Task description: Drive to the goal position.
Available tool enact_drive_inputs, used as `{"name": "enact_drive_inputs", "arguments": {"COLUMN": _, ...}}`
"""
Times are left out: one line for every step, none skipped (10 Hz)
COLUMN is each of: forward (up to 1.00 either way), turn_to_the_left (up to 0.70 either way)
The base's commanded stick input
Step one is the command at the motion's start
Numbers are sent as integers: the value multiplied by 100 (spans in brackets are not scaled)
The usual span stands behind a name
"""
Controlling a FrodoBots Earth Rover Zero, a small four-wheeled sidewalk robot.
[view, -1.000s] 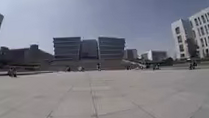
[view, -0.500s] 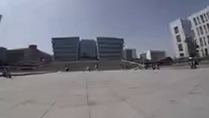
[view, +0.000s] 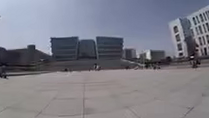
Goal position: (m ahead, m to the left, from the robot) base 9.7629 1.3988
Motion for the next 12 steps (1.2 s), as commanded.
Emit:
{"name": "enact_drive_inputs", "arguments": {"forward": 45, "turn_to_the_left": 0}}
{"name": "enact_drive_inputs", "arguments": {"forward": 45, "turn_to_the_left": 0}}
{"name": "enact_drive_inputs", "arguments": {"forward": 45, "turn_to_the_left": 0}}
{"name": "enact_drive_inputs", "arguments": {"forward": 45, "turn_to_the_left": 0}}
{"name": "enact_drive_inputs", "arguments": {"forward": 45, "turn_to_the_left": 0}}
{"name": "enact_drive_inputs", "arguments": {"forward": 45, "turn_to_the_left": 0}}
{"name": "enact_drive_inputs", "arguments": {"forward": 13, "turn_to_the_left": 0}}
{"name": "enact_drive_inputs", "arguments": {"forward": 0, "turn_to_the_left": 0}}
{"name": "enact_drive_inputs", "arguments": {"forward": 0, "turn_to_the_left": 0}}
{"name": "enact_drive_inputs", "arguments": {"forward": 0, "turn_to_the_left": 0}}
{"name": "enact_drive_inputs", "arguments": {"forward": 0, "turn_to_the_left": 0}}
{"name": "enact_drive_inputs", "arguments": {"forward": 0, "turn_to_the_left": 0}}
